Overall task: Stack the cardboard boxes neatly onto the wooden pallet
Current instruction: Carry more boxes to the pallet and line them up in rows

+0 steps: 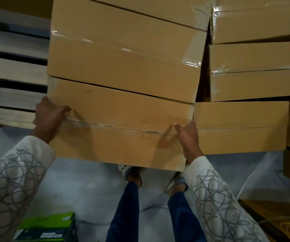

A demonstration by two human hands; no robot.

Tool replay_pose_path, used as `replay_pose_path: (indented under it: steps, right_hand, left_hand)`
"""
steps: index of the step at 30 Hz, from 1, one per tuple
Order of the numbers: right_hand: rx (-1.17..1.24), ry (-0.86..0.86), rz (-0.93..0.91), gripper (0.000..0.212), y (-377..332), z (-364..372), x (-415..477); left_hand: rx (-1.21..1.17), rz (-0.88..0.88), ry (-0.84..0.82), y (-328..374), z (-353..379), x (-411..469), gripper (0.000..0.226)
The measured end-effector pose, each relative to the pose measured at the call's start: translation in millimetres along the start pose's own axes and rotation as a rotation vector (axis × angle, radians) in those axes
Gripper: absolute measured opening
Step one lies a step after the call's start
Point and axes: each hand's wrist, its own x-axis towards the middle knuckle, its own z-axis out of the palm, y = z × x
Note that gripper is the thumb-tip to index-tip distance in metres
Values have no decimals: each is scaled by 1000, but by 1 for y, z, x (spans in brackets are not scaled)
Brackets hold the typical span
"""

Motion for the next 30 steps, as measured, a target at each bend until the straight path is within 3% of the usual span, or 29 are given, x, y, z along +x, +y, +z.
replay_pose_path:
  steps: [7, 11, 15, 18, 20, 22, 27, 30]
  right_hand:
    - [0, -25, 20, 99, -4, -10, -1]
    - [28, -36, 23, 110, -5, -10, -1]
    - [54, -39, 25, 110, -3, -11, -1]
    - [48, -11, 6, 97, 0, -11, -1]
    - [35, 24, -12, 96, -6, -10, -3]
    - [-38, 79, -31, 90, -15, -9, -5]
    - [-65, 160, -163, 73, -34, -9, -2]
    - [72, 169, -82, 68, -40, -17, 13]
  left_hand:
    - [-74, 44, -30, 27, -3, -31, 76]
    - [-81, 33, -17, 21, -3, -21, 68]
    - [-76, 48, -5, 24, -3, -27, 74]
    - [167, 98, 41, 34, 5, -51, 94]
    - [426, 250, 103, 42, 21, -77, 102]
    - [491, 514, 78, 53, 47, -110, 102]
    - [687, 951, -249, 82, 141, -189, 92]
    - [792, 1082, -348, 108, 191, -223, 86]
